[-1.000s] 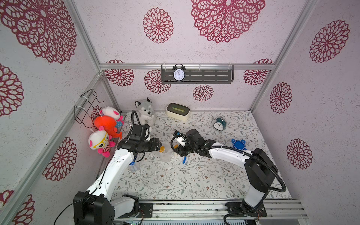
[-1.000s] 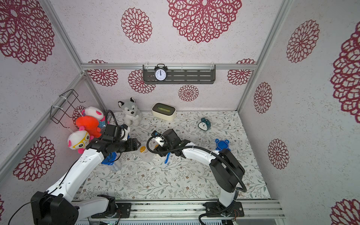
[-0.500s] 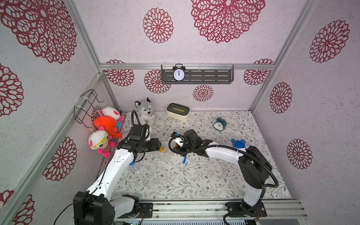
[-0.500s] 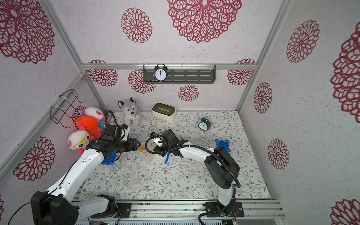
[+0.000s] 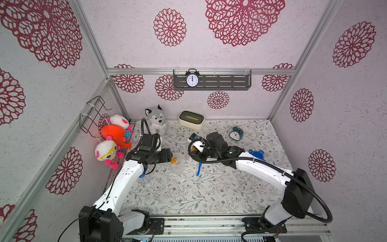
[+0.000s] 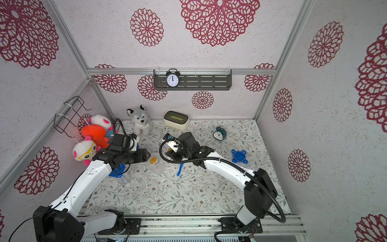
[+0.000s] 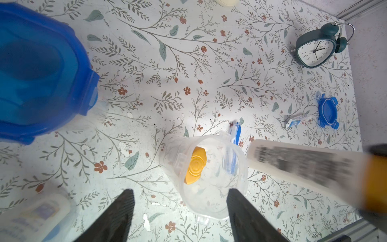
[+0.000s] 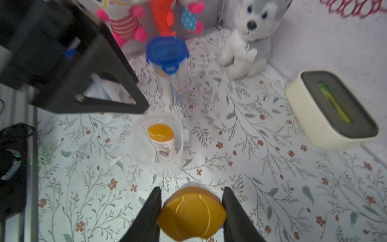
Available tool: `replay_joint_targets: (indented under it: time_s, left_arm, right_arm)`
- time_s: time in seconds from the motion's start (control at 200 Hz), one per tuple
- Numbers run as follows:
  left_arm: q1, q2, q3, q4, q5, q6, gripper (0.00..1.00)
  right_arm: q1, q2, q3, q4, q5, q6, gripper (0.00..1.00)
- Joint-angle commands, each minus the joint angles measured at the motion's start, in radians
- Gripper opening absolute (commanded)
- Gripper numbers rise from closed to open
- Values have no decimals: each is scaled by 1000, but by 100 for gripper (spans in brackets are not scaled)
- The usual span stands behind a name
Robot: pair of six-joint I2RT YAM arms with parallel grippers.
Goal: Pack away toiletry kits
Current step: Pick up the toiletry item from the center of the board, then place the toiletry item into the container.
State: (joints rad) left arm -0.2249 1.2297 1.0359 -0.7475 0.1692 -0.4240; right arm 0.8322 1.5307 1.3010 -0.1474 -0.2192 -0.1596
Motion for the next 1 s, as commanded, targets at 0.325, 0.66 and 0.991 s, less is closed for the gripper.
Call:
replay_joint_targets:
  time_s: [0.325,0.66,0.991]
  left_arm:
    - [5,-55,-9,-4,-62,-27,73]
    - [10,-91,-27,6,-25,-19,73]
    - [9,-99,-31,16,-1,-19,73]
  right_arm:
    - [46,11,73,127,-156,109,34]
    - [60,114,91,147,-123,103,32]
    - [81,217,118,103,-19,61,37]
